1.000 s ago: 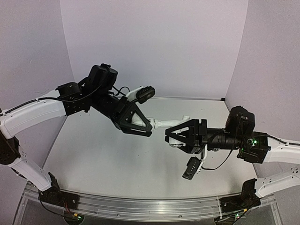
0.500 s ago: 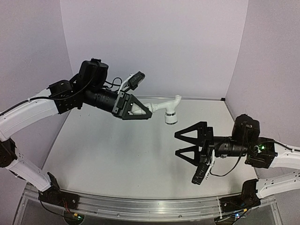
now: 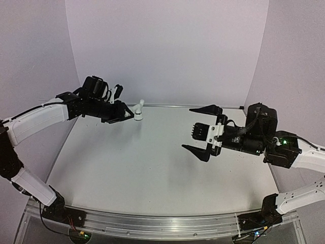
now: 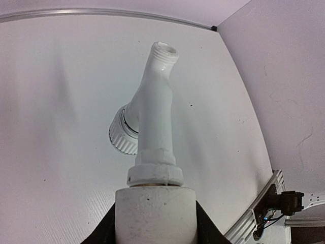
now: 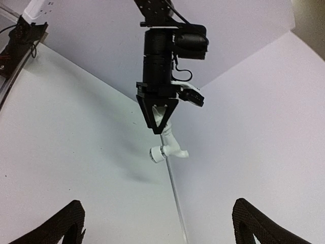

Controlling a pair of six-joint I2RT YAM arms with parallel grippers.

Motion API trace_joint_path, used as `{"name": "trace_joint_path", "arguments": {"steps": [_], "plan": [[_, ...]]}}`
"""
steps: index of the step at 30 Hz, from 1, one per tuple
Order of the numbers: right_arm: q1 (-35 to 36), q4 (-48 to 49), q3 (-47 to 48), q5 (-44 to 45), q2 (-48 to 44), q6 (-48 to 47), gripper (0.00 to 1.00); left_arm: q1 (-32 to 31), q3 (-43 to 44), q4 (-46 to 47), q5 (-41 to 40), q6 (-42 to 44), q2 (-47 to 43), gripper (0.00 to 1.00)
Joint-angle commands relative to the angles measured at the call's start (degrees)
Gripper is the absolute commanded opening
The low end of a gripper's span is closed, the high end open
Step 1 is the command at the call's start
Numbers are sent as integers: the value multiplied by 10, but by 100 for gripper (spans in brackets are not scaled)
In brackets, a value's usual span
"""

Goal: Install the water faucets

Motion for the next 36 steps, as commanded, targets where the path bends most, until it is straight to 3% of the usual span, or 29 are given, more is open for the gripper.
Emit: {"name": "trace_joint_path", "arguments": {"steps": [1, 6, 12, 16, 19, 21, 27, 36], "plan": [[-7, -51, 30, 67, 15, 160, 98, 57, -40, 90, 96, -19, 19, 0], [-49, -89, 47, 43, 23, 227, 98, 97, -98, 238, 287, -103, 57, 0], [-83, -120, 68, 2, 35, 261, 98, 106, -103, 352, 391, -193, 134, 0], [-83, -125, 63, 8, 38, 241, 98, 107, -137, 542, 459, -312, 169, 0], [-83, -124, 47, 12, 31, 132, 96, 98, -164, 691, 499, -441, 178, 0], [-84, -86, 20, 12, 14, 35, 95, 83, -168, 720, 515, -471, 168, 0], [-84, 83, -103, -31, -23, -285, 93, 17, -164, 661, 549, -468, 109, 0], [-84, 255, -168, -92, 23, -448, 80, -28, -165, 618, 568, -467, 54, 0]]}}
